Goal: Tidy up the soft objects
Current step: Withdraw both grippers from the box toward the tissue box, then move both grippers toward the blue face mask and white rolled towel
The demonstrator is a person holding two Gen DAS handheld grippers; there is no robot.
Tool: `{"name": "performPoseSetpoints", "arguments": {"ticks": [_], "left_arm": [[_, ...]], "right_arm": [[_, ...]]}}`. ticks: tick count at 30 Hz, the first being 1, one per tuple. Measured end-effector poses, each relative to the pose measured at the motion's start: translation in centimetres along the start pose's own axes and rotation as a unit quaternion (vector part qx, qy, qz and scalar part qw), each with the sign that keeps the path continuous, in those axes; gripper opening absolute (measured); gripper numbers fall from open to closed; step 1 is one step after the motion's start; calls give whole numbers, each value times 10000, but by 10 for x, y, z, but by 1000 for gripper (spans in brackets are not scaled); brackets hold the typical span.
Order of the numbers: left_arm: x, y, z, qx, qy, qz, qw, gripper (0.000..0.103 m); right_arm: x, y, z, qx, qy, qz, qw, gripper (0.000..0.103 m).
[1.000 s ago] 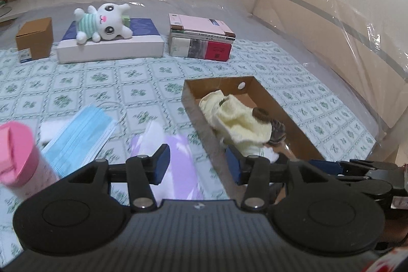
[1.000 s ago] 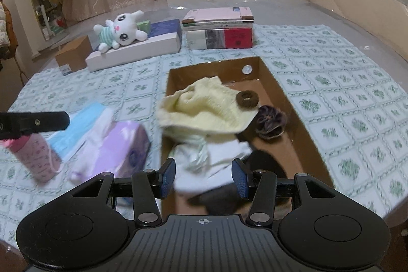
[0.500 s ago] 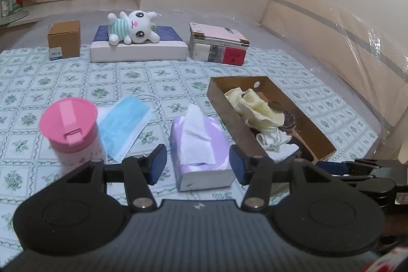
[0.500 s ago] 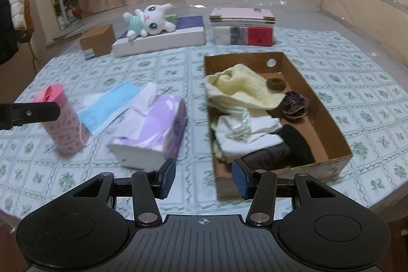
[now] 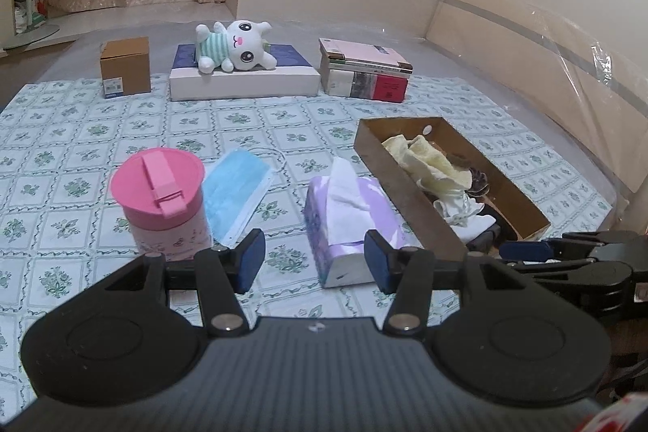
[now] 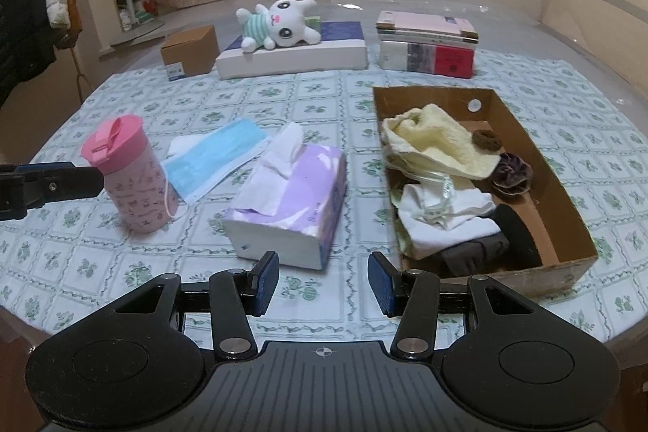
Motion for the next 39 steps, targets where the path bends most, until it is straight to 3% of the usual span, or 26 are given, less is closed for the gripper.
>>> {"name": "performPoseSetpoints", "arguments": {"ticks": [18,31,39], "left_arm": [[-48,9,-5,-39,-28,-56,10000,50],[-109,-7,-44,-64,-271,-116,9995,50],[-150,-31,-65,-369,-497,67,9981,50]], "right_arm": [[-25,-21,-11,17,151,-306,9994,49],[-43,-59,-31,-7,560,-776,9954,49],[-57,-90,-51,26,1133,-1057,9879,49]]}}
Point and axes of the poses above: each gripper's, at about its wrist camera, not at the fingertips, and y roughly against the way its jaws point, x to its right, z to its underside, the point moved 4 cm from there along -y, roughly the way its jaws point, and after that the axes turned 12 degrees about x, right-handed, at the moved point
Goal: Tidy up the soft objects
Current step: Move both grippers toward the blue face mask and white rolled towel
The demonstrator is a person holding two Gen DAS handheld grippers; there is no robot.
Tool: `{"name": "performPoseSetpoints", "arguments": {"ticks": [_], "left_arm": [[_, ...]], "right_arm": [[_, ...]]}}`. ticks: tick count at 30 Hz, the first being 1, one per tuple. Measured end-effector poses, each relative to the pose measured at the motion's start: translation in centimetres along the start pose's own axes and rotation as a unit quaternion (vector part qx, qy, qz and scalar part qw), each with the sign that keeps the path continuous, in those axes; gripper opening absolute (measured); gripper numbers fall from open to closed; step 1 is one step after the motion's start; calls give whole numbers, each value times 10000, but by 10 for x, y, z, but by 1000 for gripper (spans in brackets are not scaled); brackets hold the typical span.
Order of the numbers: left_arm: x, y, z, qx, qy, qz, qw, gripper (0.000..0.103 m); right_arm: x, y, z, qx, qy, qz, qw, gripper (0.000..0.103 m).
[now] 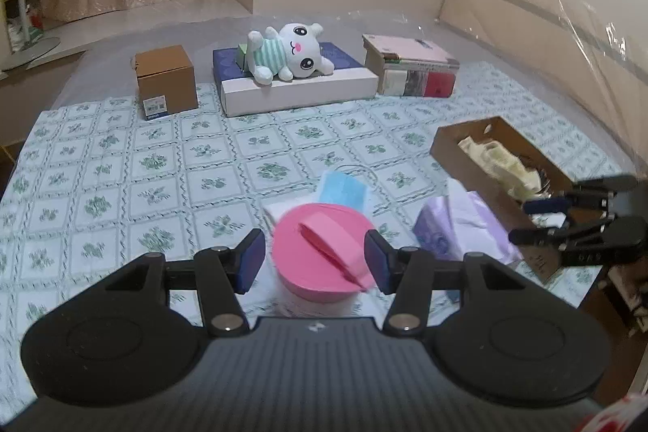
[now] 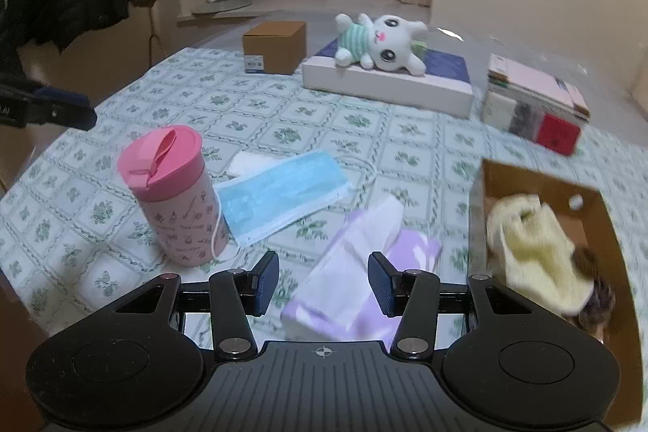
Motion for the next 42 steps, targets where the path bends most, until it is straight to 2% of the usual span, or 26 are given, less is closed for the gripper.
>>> {"name": "performPoseSetpoints", "arguments": {"ticks": [7,14,22,29,37,42], "left_arm": [[-35,-45,-14,-418,-352,265,9982,50],[-66,-99,-18,-726,-596,435,9946,50],[-79,-164,-12,-1125,-1028,855,9846,50],[-71,-218,9,-1563,-1586,1374,9652,50],[-56,-265,25,-1865,-2031,2167,9365,50],[-49,-282,31,-2158,-2129,2568,9177,50]], "right_arm": [[3,-37,-19,-61,611,-231,9978,49],[8,-81,-32,-277,1248,-494,9906,49],[8,-142,-37,-663,1982,-977,9730,49],[3,-192,-37,-1054,2634,-1300,9501,49],[10,-231,-28,-1289,2566,-1358,9482,50],[11,-242,-21,-1430,2583,-1394,9452,50]]}}
Point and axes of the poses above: each gripper's, at about its wrist camera, not at the fingertips, and y roughly against the way its jaws point, x to its right, z to its underside, the point moved 4 cm from there along -y, roughly the way its jaws point, and after that the axes turned 12 degrees about x, right-handed, at the moved point
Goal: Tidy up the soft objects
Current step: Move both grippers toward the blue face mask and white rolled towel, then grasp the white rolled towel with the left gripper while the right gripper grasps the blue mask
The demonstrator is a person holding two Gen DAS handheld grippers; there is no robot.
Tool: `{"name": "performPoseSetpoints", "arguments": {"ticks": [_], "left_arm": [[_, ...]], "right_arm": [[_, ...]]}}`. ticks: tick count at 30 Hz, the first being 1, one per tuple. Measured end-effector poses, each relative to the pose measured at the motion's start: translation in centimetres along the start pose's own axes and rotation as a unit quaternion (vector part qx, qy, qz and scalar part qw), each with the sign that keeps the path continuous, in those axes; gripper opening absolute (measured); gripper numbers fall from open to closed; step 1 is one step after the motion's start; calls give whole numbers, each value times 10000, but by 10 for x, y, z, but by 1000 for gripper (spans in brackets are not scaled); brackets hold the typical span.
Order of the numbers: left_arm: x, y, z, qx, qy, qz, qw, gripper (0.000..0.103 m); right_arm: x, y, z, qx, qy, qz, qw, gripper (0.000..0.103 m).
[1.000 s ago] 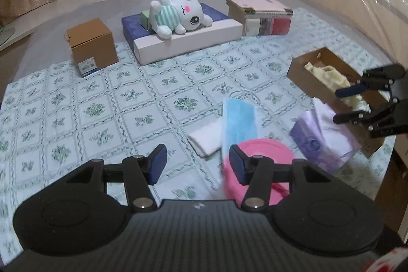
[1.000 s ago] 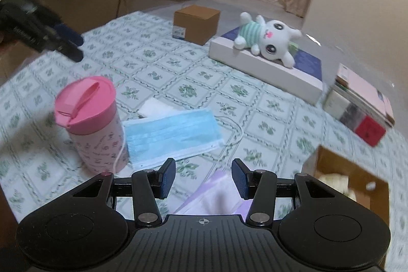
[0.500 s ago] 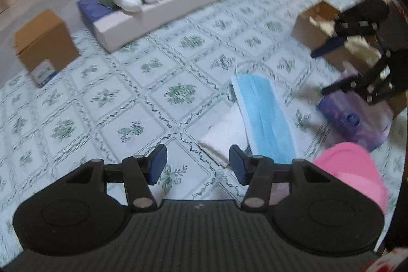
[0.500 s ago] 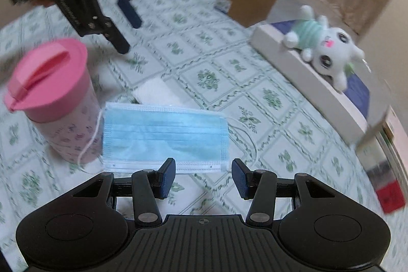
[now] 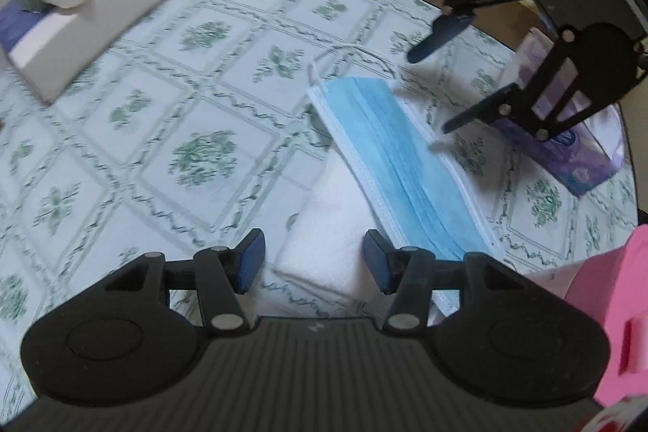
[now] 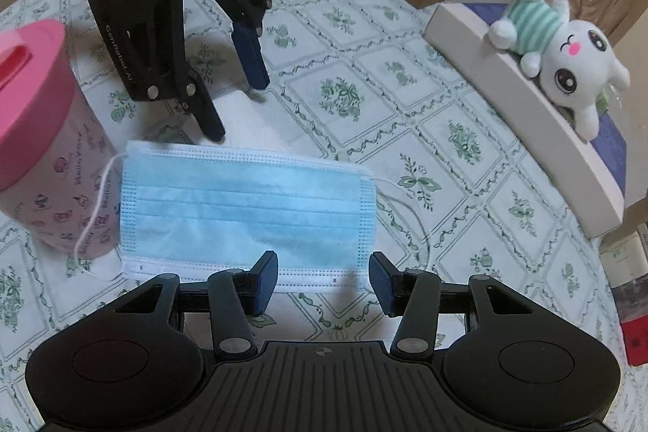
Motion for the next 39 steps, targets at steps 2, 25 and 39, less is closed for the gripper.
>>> {"name": "performPoseSetpoints", "arguments": {"ticks": [2,25,39], "left_arm": [[0,-4,0,-75,-25,111,9999,50],[-49,55,29,477,780,-1006,9907,28],[-38,47,49,462,913,-1107,9886,37]], "right_arm": [[1,-3,0,-8,-46,-48,10000,50],[-46,-35,-3,-139,2331,-1009,9671,76],[-8,-73,-24,-531,758,-1668,9816,83]]}}
Point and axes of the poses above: each gripper's, at about its wrist camera, not at the fingertips, and y roughly against the way its jaws point, x to its right, z to its underside, the point moved 4 cm from there along -y, roughly the way its jaws point, and after that the axes turned 12 degrees about x, right-handed, at the moved point
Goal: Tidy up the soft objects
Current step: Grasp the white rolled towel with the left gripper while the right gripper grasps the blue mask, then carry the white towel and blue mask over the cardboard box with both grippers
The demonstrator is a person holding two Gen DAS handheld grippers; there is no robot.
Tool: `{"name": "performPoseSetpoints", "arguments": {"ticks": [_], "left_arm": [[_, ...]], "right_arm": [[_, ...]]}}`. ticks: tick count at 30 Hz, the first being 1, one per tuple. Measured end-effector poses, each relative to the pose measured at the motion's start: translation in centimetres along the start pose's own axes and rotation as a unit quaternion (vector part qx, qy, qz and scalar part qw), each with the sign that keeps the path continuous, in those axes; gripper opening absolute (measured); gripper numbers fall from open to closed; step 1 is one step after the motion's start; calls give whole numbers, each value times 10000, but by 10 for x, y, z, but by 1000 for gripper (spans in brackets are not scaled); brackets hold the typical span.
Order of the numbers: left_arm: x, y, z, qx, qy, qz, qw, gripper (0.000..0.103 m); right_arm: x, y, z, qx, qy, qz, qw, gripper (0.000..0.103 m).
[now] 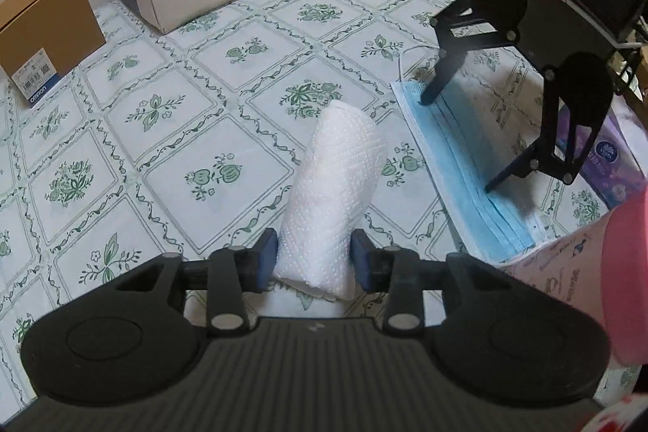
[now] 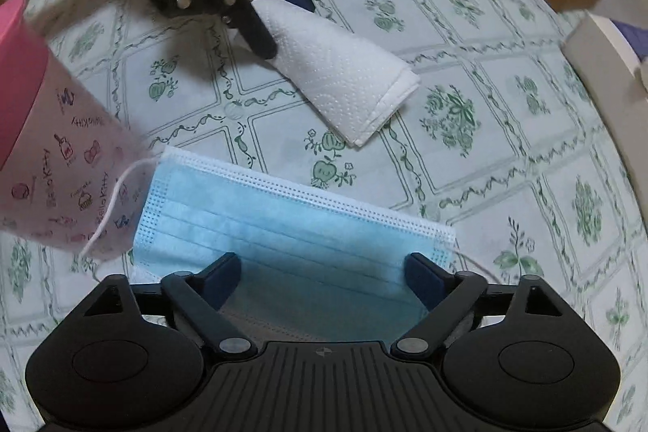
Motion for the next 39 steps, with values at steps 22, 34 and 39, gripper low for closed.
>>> {"name": "performPoseSetpoints", "arguments": {"ticks": [22,34,39], "left_arm": [[15,11,-13,84,185,-478,9987,27],[31,95,-39,568,814,-1251,9872,26],[63,136,-43,805,1025,-1390,9817,26]], "right_arm": [[-21,62,15,544,-1104,914,9882,3],[-25,155,22,1050,-2195,2245,9436,3],[-52,203,30,1337,-2567,2588,9216,3]]}}
Point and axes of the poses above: each gripper's, at about its wrist camera, not at the fingertips, and y roughly against the way its jaws point, x to its right, z to its underside, the point moved 4 cm from there along -y, roughly the way its jaws point, and after that the axes turned 12 degrees about x, right-handed, at the moved point
